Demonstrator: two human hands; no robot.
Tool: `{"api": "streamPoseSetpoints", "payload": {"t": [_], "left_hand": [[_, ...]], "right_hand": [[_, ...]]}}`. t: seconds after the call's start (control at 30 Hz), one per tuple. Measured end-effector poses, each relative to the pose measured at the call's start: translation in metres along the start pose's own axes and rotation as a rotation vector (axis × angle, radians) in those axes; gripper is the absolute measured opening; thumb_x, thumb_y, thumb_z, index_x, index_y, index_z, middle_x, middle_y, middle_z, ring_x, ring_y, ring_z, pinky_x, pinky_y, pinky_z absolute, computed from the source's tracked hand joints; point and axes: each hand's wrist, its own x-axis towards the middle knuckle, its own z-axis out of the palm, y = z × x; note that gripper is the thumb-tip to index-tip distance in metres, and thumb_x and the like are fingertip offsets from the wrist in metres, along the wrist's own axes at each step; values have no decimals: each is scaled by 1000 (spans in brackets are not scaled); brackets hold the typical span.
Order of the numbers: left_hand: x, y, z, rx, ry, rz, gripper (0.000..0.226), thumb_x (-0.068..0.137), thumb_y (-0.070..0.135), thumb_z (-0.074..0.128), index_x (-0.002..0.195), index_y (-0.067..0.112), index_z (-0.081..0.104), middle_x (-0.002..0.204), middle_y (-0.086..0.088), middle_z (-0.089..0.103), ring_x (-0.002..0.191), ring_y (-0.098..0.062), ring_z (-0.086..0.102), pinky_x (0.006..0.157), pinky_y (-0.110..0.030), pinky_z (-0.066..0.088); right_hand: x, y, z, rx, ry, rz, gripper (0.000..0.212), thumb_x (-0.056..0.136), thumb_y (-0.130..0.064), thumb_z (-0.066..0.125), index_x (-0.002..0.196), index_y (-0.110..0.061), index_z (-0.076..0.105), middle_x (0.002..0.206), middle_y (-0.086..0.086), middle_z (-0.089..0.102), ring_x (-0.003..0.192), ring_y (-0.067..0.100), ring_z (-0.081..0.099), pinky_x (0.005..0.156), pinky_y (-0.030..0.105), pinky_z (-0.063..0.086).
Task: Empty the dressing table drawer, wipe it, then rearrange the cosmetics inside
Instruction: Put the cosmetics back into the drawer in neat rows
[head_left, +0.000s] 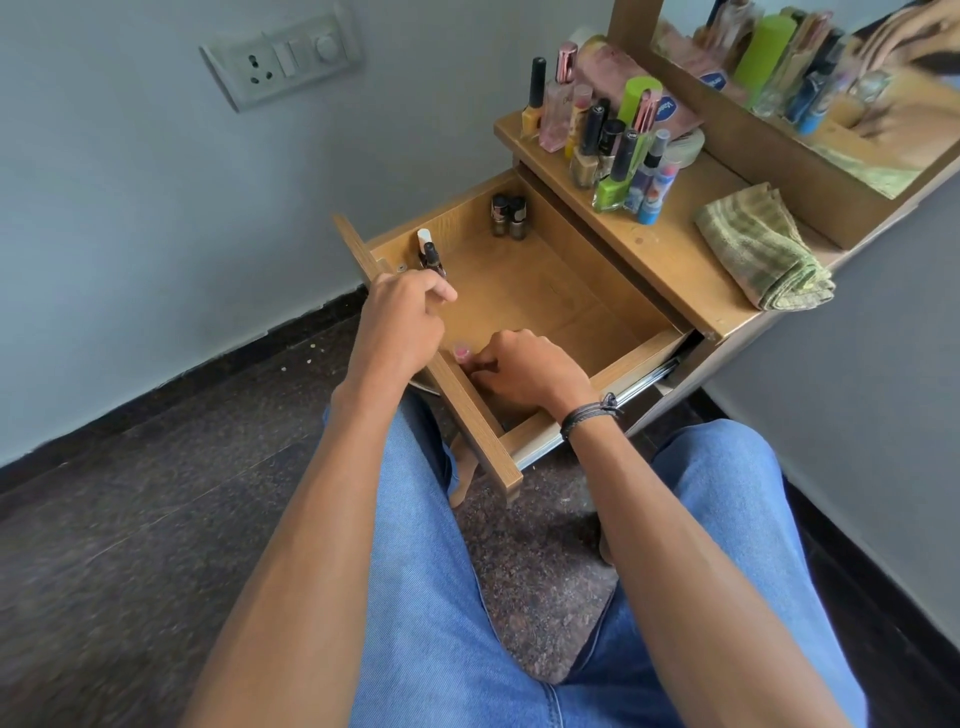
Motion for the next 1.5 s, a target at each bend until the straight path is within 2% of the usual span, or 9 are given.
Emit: {"api": "streamPoseSetpoints", "payload": {"t": [0.1,0.37,0.57,0.67,0.83,1.07,1.2,1.37,1.5], "left_hand": [[5,-10,10,-84,14,-23,42,93,-8,48,109,21,72,119,0,66,119,-19,58,96,-36,51],[8,-15,19,-192,74,-39,33,92,-3,55,99,24,72,102,6,72,108,-18,64,93,-45,55],[6,-8,22,-225,108,4,36,89,-6,51,101,20,73,102,8,71,106,-17,63,93,-42,55],[4,1,28,-238,129,83,37,88,-6,50,100,21,72,103,10,67,107,-18,62,93,-43,54],[0,16,40,-271,104,155,29,92,1,56,104,23,70,108,15,60,106,-20,63,84,-45,57],[22,56,47,-443,148,164,20,92,11,67,110,16,74,108,6,69,93,-4,66,80,-20,57],[40,91,57,-519,96,156,28,93,14,67,120,16,72,112,6,71,94,0,66,75,-4,49],[58,121,74,-613,74,156,38,94,11,67,131,18,66,126,5,67,104,-2,64,79,-5,51],[68,128,83,-629,176,133,41,93,4,66,133,13,64,128,0,64,104,-5,64,77,-5,50]], "right_hand": [[1,-2,1,-10,2,-4,27,103,-42,55,115,-30,76,99,1,70,82,24,66,66,31,49],[0,-5,-2,-41,-7,-7,28,104,-41,52,115,-28,74,100,0,65,83,25,64,66,31,44],[-12,-10,-12,1,34,50,38,100,-44,46,125,-30,71,110,1,71,93,25,67,82,42,59],[-17,-5,-27,72,187,118,35,95,-28,49,122,-28,72,116,0,72,103,25,68,87,45,58],[-39,22,-70,262,630,164,22,96,-14,59,101,-20,79,106,-5,75,91,9,69,84,33,60],[-51,51,-104,551,1069,354,20,87,-17,61,93,-19,80,85,-7,75,74,10,70,75,39,60],[-35,60,-119,602,1216,345,16,86,-16,72,102,-13,71,98,-2,67,80,6,62,78,31,57],[-17,72,-122,632,1112,311,66,81,-28,83,139,-16,54,131,2,56,115,11,56,100,21,45],[-8,76,-123,590,996,288,59,87,-28,79,140,-18,56,124,-9,59,110,5,55,96,15,43]]}}
